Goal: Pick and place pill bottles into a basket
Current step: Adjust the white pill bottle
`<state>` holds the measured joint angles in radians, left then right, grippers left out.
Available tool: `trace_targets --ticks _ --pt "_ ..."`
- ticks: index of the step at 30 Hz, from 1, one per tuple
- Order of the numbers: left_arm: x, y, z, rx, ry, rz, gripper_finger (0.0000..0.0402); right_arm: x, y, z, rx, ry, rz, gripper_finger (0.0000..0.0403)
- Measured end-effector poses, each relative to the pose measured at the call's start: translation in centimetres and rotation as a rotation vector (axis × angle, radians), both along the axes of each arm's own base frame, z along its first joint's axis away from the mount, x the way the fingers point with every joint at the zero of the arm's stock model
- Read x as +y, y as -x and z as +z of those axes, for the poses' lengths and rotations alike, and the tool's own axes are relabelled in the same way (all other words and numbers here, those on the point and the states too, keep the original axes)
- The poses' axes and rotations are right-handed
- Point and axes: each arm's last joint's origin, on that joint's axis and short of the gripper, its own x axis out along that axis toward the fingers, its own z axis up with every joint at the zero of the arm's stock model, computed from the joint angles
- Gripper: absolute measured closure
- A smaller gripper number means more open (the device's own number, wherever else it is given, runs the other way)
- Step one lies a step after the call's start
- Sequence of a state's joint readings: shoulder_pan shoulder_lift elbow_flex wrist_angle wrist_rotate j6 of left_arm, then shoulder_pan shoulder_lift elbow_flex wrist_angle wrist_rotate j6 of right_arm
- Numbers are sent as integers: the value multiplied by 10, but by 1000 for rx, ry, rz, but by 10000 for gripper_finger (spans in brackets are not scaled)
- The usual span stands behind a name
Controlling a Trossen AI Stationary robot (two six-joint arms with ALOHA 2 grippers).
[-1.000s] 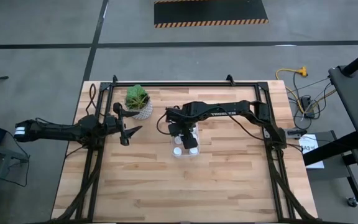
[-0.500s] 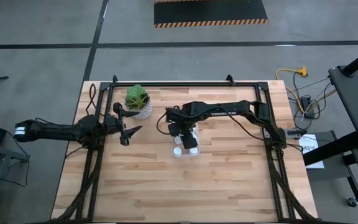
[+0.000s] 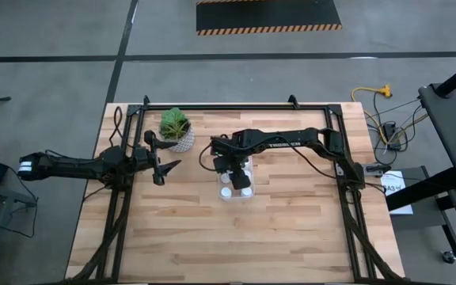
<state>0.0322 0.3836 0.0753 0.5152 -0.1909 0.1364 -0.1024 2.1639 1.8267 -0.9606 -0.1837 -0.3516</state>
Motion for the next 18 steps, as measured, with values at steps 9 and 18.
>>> trace_targets --ticks 9,18 --pt "0 0 0 0 0 0 125 0 1 0 14 -1 0 225" --pt "0 0 0 0 0 0 125 0 5 -1 54 -6 0 225"
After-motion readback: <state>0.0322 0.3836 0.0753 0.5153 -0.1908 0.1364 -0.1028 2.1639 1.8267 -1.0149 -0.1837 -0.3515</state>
